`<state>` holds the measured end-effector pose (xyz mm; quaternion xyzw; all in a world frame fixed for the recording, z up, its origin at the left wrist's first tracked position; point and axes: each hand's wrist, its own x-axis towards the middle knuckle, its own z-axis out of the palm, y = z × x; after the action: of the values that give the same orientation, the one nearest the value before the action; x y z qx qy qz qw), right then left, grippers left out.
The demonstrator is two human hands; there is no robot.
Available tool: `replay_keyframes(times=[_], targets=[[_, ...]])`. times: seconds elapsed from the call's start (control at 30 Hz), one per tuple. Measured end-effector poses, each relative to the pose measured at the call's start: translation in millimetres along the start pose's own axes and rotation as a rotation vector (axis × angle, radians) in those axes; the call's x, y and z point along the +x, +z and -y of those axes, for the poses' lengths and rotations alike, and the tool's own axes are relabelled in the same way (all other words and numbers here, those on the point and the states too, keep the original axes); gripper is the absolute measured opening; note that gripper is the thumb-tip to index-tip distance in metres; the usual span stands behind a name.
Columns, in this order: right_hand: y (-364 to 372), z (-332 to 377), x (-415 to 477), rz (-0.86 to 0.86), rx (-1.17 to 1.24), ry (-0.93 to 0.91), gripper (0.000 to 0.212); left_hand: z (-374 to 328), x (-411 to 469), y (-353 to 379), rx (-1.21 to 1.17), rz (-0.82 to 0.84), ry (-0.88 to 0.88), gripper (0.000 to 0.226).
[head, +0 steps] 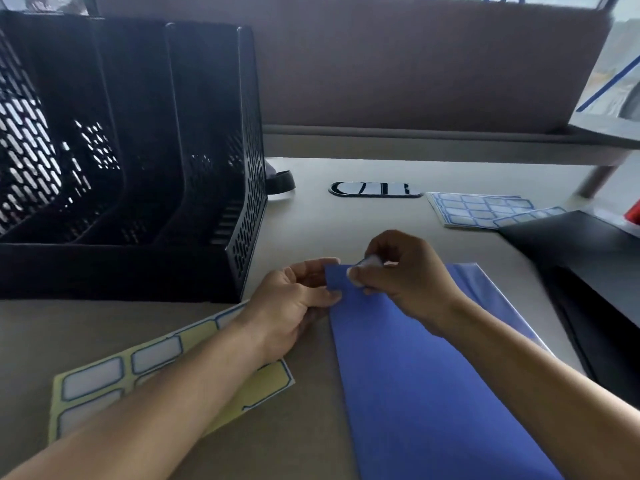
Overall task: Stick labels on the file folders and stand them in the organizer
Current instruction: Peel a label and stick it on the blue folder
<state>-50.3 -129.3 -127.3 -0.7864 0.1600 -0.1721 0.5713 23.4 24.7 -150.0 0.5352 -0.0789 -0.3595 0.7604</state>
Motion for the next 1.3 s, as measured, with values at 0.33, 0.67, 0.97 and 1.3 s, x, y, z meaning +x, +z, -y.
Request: replay_keyframes(times=[0.33, 0.67, 0.97, 1.3], targets=[[22.3, -13.0, -18.2, -0.236, -0.105, -0.115, 0.023, 2.4, 5.6, -7.0, -0.068, 0.141, 0.033, 0.046], [26.9, -14.8, -22.2, -0.207, -0.032, -0.126, 0.013, 3.7, 5.3, -5.5, -0.038, 0.12, 0.05, 0.045], [24.7, -14.7, -20.5, -0.217, 0.152, -0.07, 0.011, 4.6, 4.8, -4.7, 0.029, 0.083, 0.063, 0.05], [24.5, -16.0, -20.4, -0.191, 0.066, -0.072, 0.014, 5.9, 4.7, -2.9, 0.028, 0.05, 0.072, 0.037]])
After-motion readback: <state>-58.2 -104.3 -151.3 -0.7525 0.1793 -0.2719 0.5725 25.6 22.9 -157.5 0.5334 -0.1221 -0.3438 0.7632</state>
